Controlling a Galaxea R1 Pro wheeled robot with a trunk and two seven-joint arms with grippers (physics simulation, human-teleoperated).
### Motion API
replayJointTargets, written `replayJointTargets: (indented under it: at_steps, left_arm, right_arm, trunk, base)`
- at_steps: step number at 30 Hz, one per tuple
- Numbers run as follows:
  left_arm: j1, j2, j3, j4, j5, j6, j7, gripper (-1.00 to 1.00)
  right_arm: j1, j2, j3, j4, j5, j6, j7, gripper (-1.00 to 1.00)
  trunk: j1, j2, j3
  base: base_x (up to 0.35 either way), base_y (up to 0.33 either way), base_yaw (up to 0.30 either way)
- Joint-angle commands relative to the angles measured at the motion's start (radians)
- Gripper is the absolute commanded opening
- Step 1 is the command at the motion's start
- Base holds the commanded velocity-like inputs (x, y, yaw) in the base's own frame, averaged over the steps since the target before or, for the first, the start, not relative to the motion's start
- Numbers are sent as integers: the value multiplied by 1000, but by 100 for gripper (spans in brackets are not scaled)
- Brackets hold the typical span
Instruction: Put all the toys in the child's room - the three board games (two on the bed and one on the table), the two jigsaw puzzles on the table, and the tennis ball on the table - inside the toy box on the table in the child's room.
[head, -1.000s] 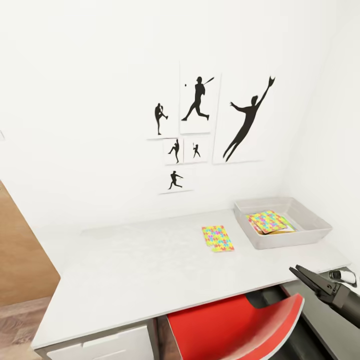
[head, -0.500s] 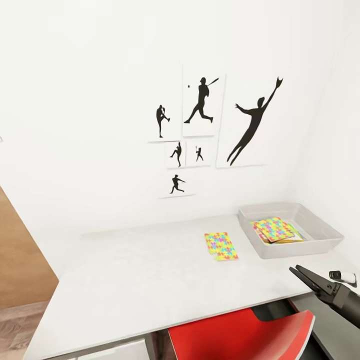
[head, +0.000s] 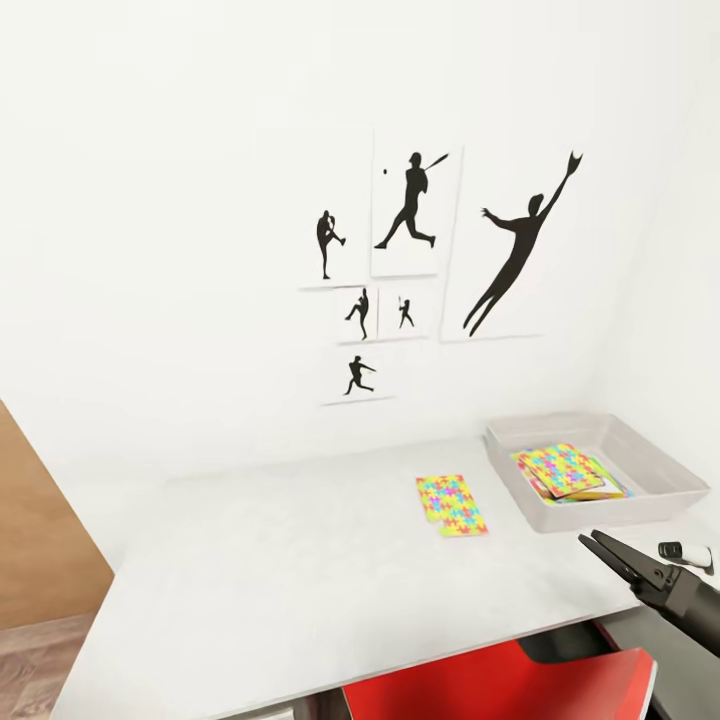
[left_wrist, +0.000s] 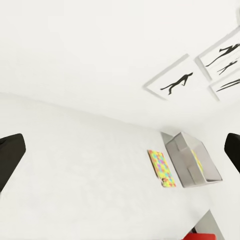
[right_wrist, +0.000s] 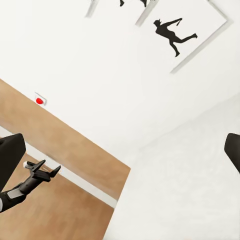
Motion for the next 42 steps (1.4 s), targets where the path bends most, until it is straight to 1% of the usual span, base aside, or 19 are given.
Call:
replayJointTargets:
  at_steps: [1, 14, 31, 42]
  left_arm:
    - [-2, 0, -8, 1, 5, 11, -5, 100]
    - [-2, -1, -8, 1, 5, 10, -5, 100]
    - [-2, 0, -8, 1, 5, 10, -5, 100]
    - [-2, -1, -8, 1, 5, 10, -5, 100]
  right_arm:
    - [-1, 0, -1, 0, -1, 4, 2, 100]
    - [-1, 0, 0, 2, -1, 4, 1, 100]
    - [-1, 0, 0, 3, -1, 4, 1, 100]
    - [-1, 0, 0, 3, -1, 4, 1, 100]
  trunk:
    - [1, -2, -2]
    - [1, -2, -2]
    - [1, -2, -2]
    - [1, -2, -2]
  base:
    - [189, 7, 0]
    - [97, 10, 0]
    - [6, 149, 0]
    - [0, 39, 0]
